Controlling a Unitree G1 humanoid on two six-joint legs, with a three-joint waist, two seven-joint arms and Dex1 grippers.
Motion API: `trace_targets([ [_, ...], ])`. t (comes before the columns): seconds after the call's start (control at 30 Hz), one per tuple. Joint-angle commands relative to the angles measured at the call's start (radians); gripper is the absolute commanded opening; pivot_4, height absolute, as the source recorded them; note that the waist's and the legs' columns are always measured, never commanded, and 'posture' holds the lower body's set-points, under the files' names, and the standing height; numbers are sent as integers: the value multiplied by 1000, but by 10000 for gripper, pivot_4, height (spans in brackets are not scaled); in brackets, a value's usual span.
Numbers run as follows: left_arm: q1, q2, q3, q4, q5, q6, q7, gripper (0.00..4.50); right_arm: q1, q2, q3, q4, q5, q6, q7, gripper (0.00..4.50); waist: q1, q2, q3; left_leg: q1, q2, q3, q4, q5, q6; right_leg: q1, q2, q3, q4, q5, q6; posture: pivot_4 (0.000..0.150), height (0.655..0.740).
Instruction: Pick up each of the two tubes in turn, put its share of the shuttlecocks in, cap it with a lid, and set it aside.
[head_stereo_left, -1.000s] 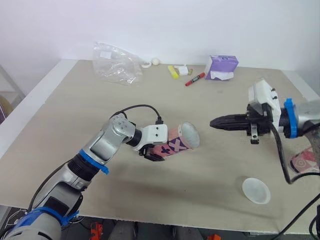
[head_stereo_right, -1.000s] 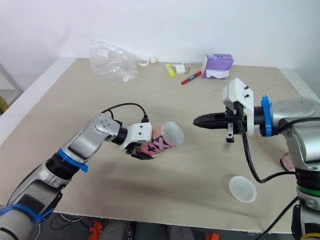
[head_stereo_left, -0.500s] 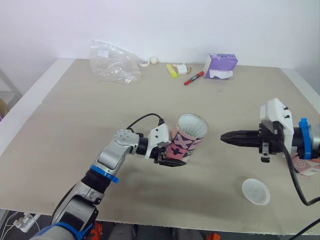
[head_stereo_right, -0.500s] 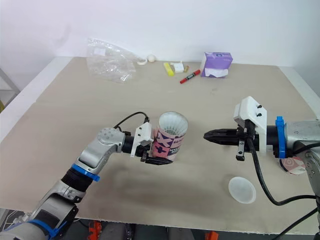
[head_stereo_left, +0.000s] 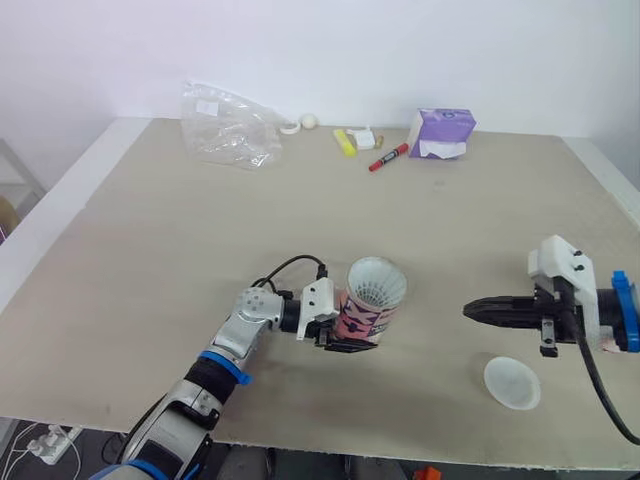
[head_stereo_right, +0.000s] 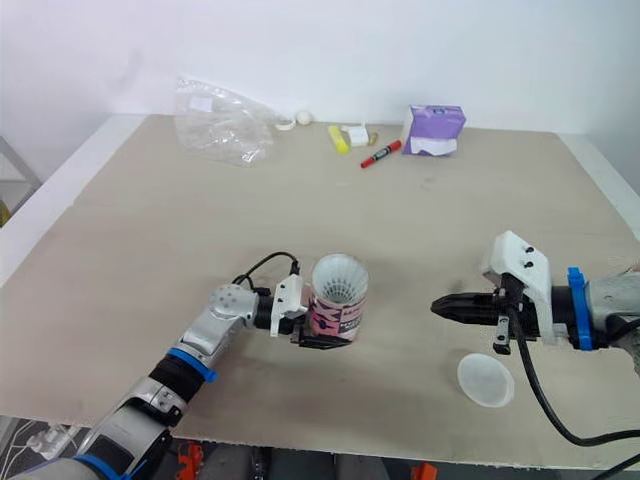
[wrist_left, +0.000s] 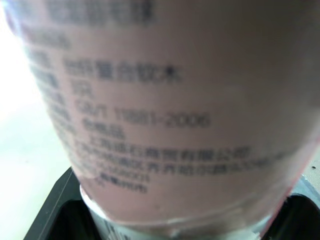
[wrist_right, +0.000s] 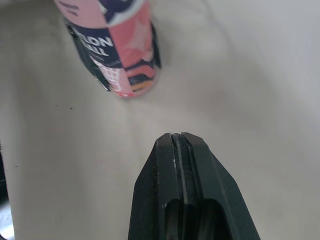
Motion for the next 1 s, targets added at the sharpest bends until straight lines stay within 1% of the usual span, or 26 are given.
trace_targets([
  [0.03,-2,5,1,19,13,-25,-7,30568,51,-18,-60,16,-40,-49,28,779,0,0,0,0,0,0,0,0,0,0,0,0,0,0,0,1500,7400],
  [0.13,-5,4,1,23,9,-28,-12,30568,139,-81,-48,63,-158,-148,72,8689,0,1,0,0,0,0,0,0,0,0,0,1,0,0,0,1500,7400],
  [0.17,-6,2,2,24,5,-27,-16,30568,161,-98,-40,80,-190,-171,79,12866,0,0,0,0,0,0,0,0,0,0,0,1,0,0,0,1500,7400],
  [0.23,-4,-5,9,23,-16,-13,-32,30568,174,-113,-23,109,-227,-209,75,23149,-2,0,0,1,0,1,0,0,0,0,0,1,0,0,1,1500,7400],
  [0.3,-3,-7,7,20,-18,-11,-42,30568,160,-116,-3,128,-240,-215,64,31423,-2,0,0,1,0,1,0,0,0,0,1,1,0,0,0,1500,7400],
  [0.33,-3,-7,6,19,-15,-12,-43,30568,149,-118,12,138,-249,-221,60,38155,-2,0,0,1,1,1,0,0,0,0,1,1,0,1,0,1500,7400],
  [0.37,-3,-7,5,18,-12,-13,-42,30568,139,-121,29,150,-262,-228,54,43253,-3,0,0,1,1,1,0,0,0,0,1,1,0,1,0,1500,7400],
  [0.4,-3,-7,3,17,-8,-16,-42,30568,126,-121,48,162,-273,-239,51,44243,-3,0,0,1,1,1,0,0,0,0,2,1,0,1,0,1500,7400],
  [0.67,0,-8,10,23,-12,-15,-49,30568,62,-134,182,243,-347,-275,53,44243,-2,1,0,1,1,0,0,0,0,0,2,2,0,0,0,1500,7400],
  [0.9,9,2,10,22,-7,-3,-53,30568,-5,-124,263,258,-365,-271,54,44243,-3,1,-1,1,1,0,0,0,0,0,2,2,0,0,0,1500,7400],
  [0.93,10,4,9,22,-3,-1,-50,30568,-13,-119,272,258,-365,-267,50,39005,-3,1,-1,1,1,0,0,0,0,0,2,2,0,0,0,1500,7400],
  [1.0,11,5,6,22,3,0,-47,30568,-17,-117,283,253,-363,-261,51,31431,-2,1,-1,1,1,0,0,0,0,0,2,2,0,0,0,1500,7400],
])
